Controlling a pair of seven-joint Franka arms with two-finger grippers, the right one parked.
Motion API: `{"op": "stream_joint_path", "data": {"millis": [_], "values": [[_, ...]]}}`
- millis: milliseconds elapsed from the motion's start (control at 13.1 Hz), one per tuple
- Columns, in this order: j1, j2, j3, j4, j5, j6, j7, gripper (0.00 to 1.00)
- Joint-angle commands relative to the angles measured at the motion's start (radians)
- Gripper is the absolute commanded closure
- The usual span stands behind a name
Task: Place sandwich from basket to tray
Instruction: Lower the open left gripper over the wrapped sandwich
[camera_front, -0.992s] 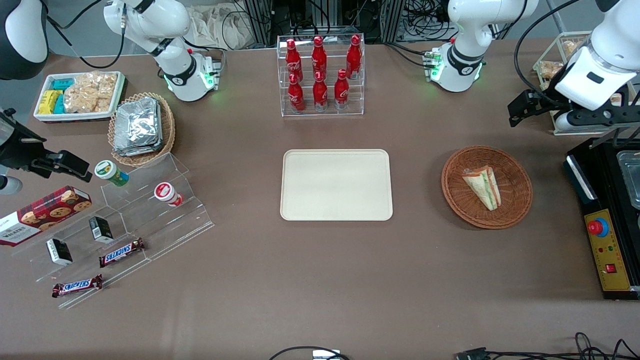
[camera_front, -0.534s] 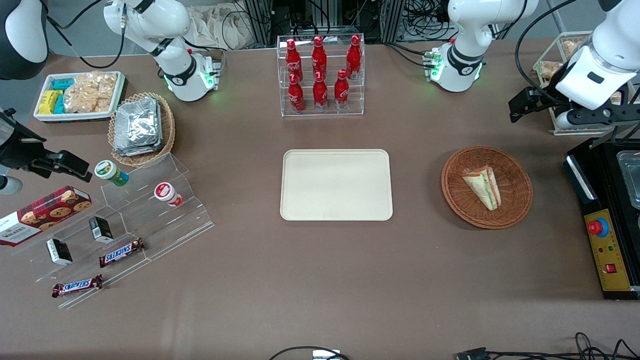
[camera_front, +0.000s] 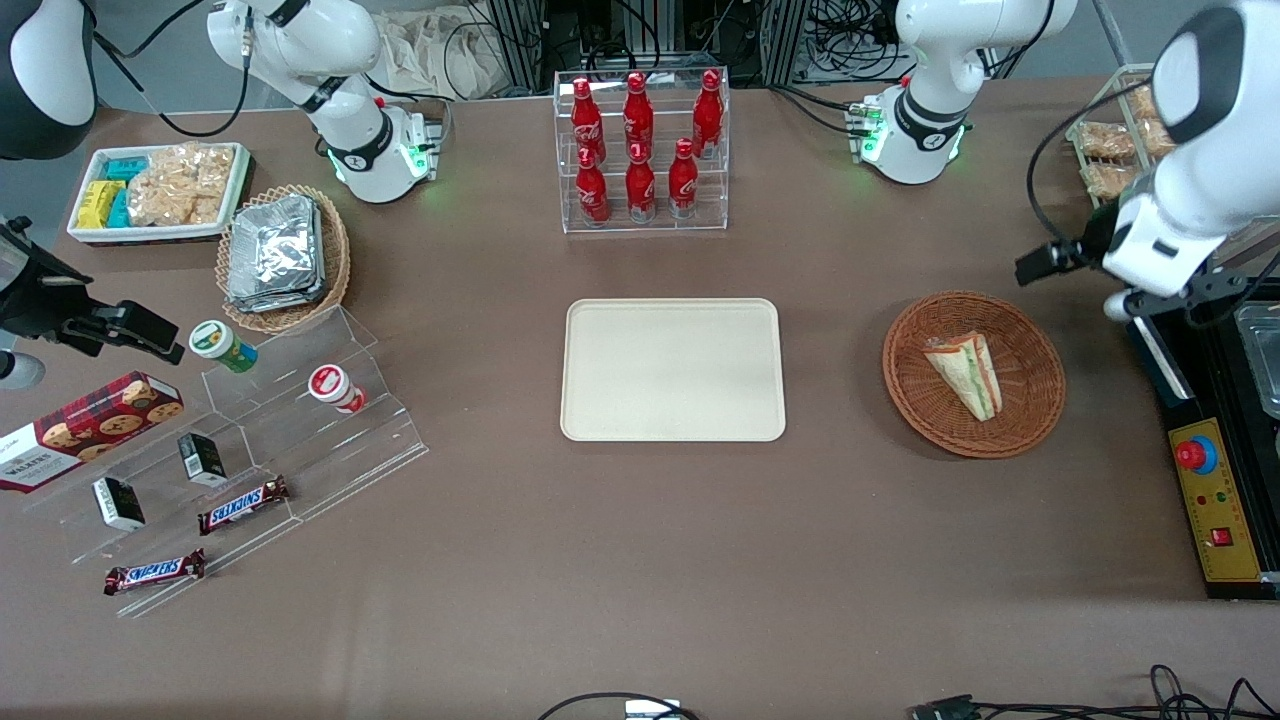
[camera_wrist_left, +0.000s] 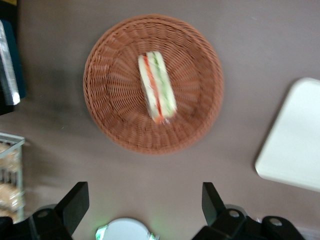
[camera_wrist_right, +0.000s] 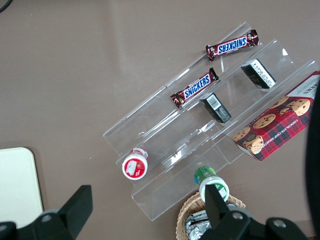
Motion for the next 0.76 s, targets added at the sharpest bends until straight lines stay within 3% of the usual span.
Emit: {"op": "stream_joint_path", "data": {"millis": [0, 381, 686], "values": [[-0.005, 0.004, 0.011, -0.182, -0.009, 0.207, -0.097, 0.00], [-0.011, 0.184, 0.011, -0.296, -0.007, 0.566, -0.144, 0.00], [-0.011, 0.311, 0.011, -0.294, -0.007, 0.714, -0.145, 0.00]]}}
